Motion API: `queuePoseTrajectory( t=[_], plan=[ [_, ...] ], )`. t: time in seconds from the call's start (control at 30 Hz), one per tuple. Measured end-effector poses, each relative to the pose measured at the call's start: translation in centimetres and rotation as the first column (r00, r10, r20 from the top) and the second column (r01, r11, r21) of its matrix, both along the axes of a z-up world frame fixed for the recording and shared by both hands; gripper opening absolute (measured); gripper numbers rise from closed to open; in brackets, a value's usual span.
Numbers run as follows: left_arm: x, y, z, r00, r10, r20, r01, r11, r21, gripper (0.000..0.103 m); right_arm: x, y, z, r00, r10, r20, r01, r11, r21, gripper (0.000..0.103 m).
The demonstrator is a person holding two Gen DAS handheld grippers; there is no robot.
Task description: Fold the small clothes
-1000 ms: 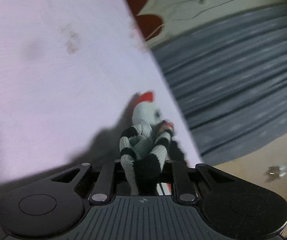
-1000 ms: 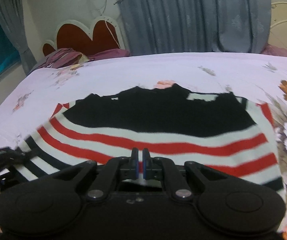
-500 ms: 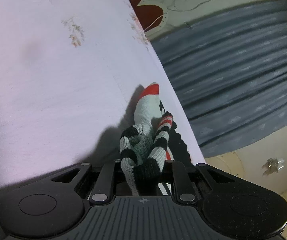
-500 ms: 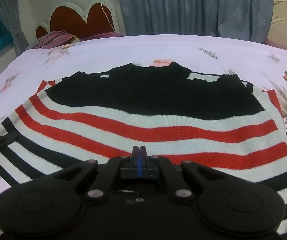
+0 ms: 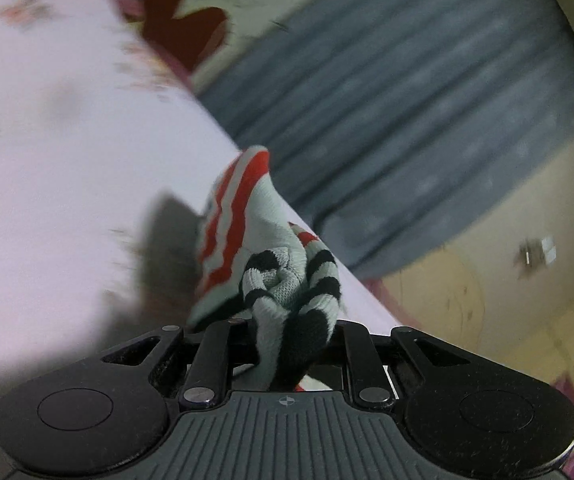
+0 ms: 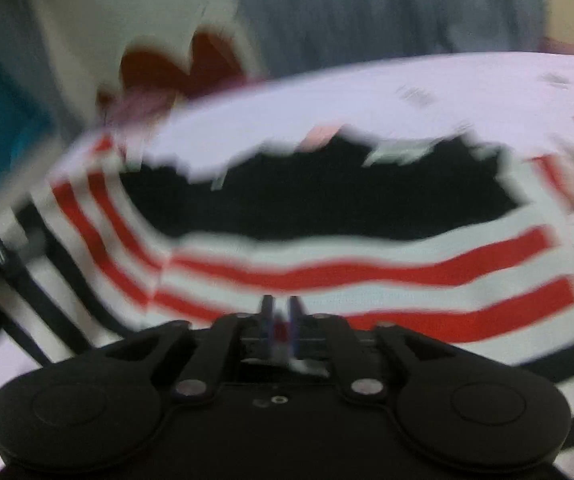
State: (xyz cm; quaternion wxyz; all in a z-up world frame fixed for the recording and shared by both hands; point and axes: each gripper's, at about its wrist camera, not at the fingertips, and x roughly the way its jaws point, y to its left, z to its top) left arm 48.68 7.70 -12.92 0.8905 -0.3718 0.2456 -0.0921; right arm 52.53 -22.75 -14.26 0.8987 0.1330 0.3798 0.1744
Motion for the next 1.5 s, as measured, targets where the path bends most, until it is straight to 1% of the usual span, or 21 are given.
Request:
queuePoseTrajectory(
  t=[0.2, 0.3, 0.33, 0.37, 0.43, 0.47, 0.5, 0.53, 0.63, 0.7, 0.77, 0.83, 0.93, 1.03, 1.13, 1.17, 1.2, 1.27, 1.37, 1.43, 1.5],
  plan=[
    [1.1, -9.7, 2.9, 0.991, -0.131, -0.007, 0.131, 0.982, 0.136, 0.016, -1.8, -10.5, 2.4, 0.986, -0.166, 0.022, 0.162, 0.979, 0.124, 0.013],
    [1.5, -15.5, 2.4, 0.977, -0.197, -0.084, 0.211, 0.954, 0.212, 0.016, -2.8, -14.7, 2.9, 0.975, -0.222, 0.019, 0.217, 0.966, 0.141, 0.013],
    [1.8, -17.6, 1.9, 0.967, -0.217, -0.134, 0.245, 0.936, 0.254, 0.017, -2.9, -15.7, 2.8, 0.973, -0.231, 0.004, 0.228, 0.962, 0.148, 0.014],
    [2.1, -20.1, 1.0, 0.950, -0.246, -0.193, 0.298, 0.901, 0.315, 0.032, -3.1, -16.5, 2.6, 0.972, -0.233, -0.014, 0.232, 0.960, 0.157, 0.018],
    [2.2, -23.3, -0.5, 0.898, -0.323, -0.299, 0.419, 0.837, 0.352, 0.047, -3.3, -18.3, 2.1, 0.968, -0.248, -0.050, 0.253, 0.950, 0.181, 0.034],
    [1.4, -23.8, -0.1, 0.893, -0.350, -0.283, 0.436, 0.827, 0.353, 0.047, -3.5, -18.9, 2.0, 0.966, -0.253, -0.060, 0.260, 0.945, 0.200, 0.045],
    [0.6, -23.7, 0.7, 0.879, -0.398, -0.264, 0.469, 0.821, 0.326, 0.047, -3.5, -19.2, 1.8, 0.966, -0.251, -0.064, 0.259, 0.940, 0.222, 0.048],
    [0.0, -23.1, 1.5, 0.876, -0.411, -0.253, 0.475, 0.825, 0.306, 0.047, -3.7, -19.6, 1.9, 0.969, -0.238, -0.062, 0.246, 0.938, 0.244, 0.048],
    [-1.5, -18.5, 4.6, 0.916, -0.369, -0.160, 0.401, 0.872, 0.281, 0.047, -3.7, -19.1, 2.5, 0.984, -0.170, -0.050, 0.177, 0.940, 0.290, 0.048],
    [-1.3, -15.1, 5.5, 0.954, -0.270, -0.130, 0.299, 0.891, 0.342, 0.047, -3.4, -18.4, 2.6, 0.991, -0.121, -0.053, 0.131, 0.942, 0.309, 0.048],
    [0.1, -11.8, 5.1, 0.970, -0.187, -0.156, 0.233, 0.896, 0.378, 0.047, -2.6, -17.0, 2.3, 0.994, -0.076, -0.074, 0.096, 0.946, 0.311, 0.049],
    [1.5, -9.2, 3.8, 0.968, -0.154, -0.200, 0.216, 0.915, 0.341, 0.047, -1.5, -15.3, 1.7, 0.994, -0.046, -0.104, 0.075, 0.952, 0.297, 0.050],
    [2.0, -7.5, 1.3, 0.956, -0.185, -0.229, 0.245, 0.931, 0.270, 0.047, 0.2, -13.5, 0.3, 0.986, -0.025, -0.163, 0.070, 0.959, 0.273, 0.052],
    [2.4, -6.9, -0.3, 0.943, -0.218, -0.253, 0.277, 0.934, 0.226, 0.048, 1.4, -11.9, -1.2, 0.975, 0.003, -0.224, 0.057, 0.964, 0.260, 0.053],
    [2.8, -6.0, -0.9, 0.940, -0.233, -0.247, 0.282, 0.942, 0.185, 0.051, 1.8, -10.6, -1.1, 0.976, 0.000, -0.219, 0.051, 0.973, 0.226, 0.054],
    [3.4, -6.6, -1.3, 0.941, -0.237, -0.241, 0.285, 0.941, 0.185, 0.051, 1.8, -10.2, -0.9, 0.977, -0.002, -0.213, 0.049, 0.975, 0.215, 0.046],
    [4.6, -7.8, -1.9, 0.943, -0.240, -0.232, 0.287, 0.938, 0.196, 0.051, 1.8, -9.9, -0.7, 0.978, -0.003, -0.207, 0.045, 0.978, 0.202, 0.033],
    [4.6, -8.7, -1.3, 0.961, -0.218, -0.167, 0.257, 0.928, 0.269, 0.049, 1.7, -9.6, -0.5, 0.983, -0.003, -0.185, 0.039, 0.981, 0.189, 0.023],
    [4.9, -9.2, -0.3, 0.962, -0.252, -0.104, 0.272, 0.918, 0.290, 0.042, 0.6, -8.4, 1.3, 0.996, -0.012, -0.087, 0.020, 0.995, 0.097, 0.021],
    [5.9, -10.4, -0.5, 0.936, -0.322, -0.140, 0.350, 0.887, 0.302, 0.039, -0.6, -7.6, 3.0, 1.000, 0.003, 0.000, -0.003, 1.000, 0.012, 0.020],
    [5.8, -11.8, 0.1, 0.920, -0.373, -0.124, 0.392, 0.851, 0.350, 0.039, -2.2, -7.0, 4.8, 0.995, 0.016, 0.099, -0.008, 0.997, -0.081, 0.020]
  ],
)
